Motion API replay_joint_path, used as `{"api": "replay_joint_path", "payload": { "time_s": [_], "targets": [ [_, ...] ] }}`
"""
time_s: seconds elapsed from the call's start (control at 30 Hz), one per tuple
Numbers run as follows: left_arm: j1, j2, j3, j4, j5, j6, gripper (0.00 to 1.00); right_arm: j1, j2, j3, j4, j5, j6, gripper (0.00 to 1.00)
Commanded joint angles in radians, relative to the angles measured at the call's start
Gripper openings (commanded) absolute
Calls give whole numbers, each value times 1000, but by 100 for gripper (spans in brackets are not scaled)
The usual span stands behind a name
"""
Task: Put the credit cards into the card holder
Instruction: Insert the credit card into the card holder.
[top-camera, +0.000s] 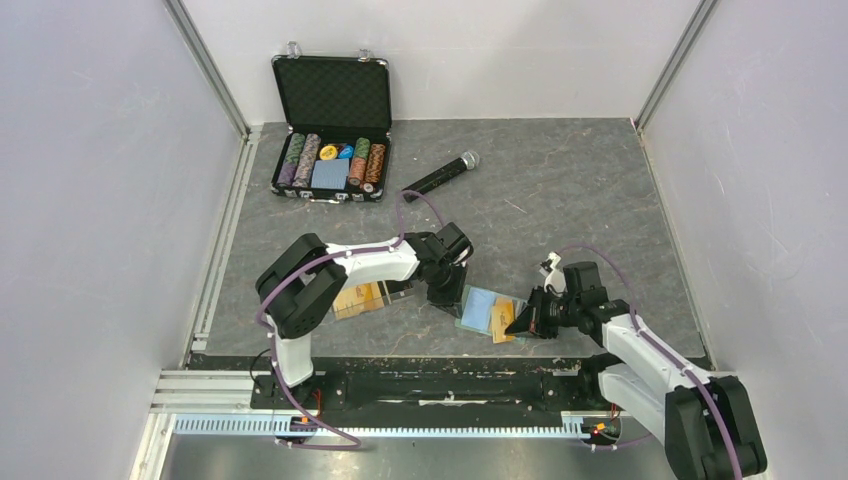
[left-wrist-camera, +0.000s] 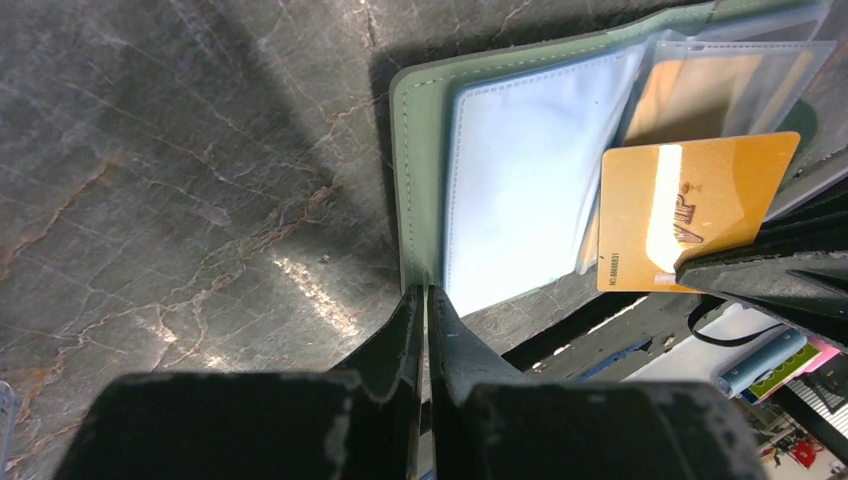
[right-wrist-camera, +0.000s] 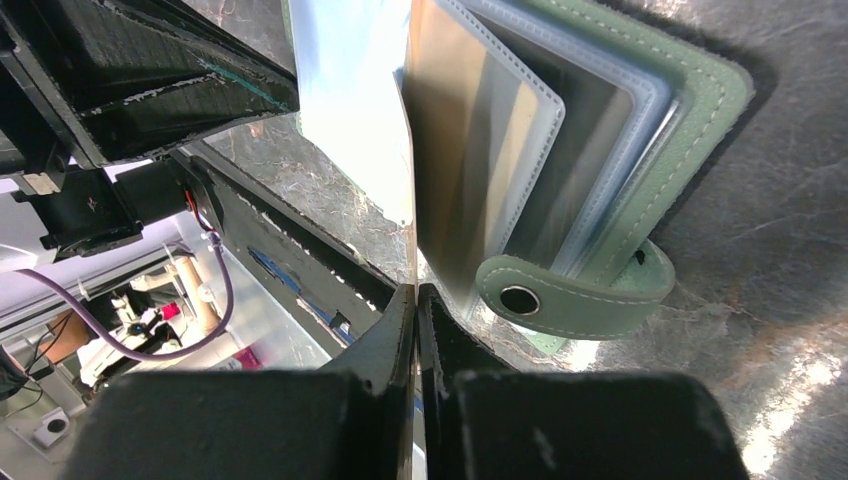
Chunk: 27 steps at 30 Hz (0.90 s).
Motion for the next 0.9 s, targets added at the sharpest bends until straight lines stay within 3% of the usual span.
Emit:
{"api": "replay_joint_path", "payload": {
  "time_s": [0.0,0.87],
  "targets": [
    [-6,20,34,-8,-17,3,9,-6,27,9,37,-27,-30,0],
    [-20,28,29,-31,-22,6,6,-6,248,85,180,39,-59,0]
  ]
}}
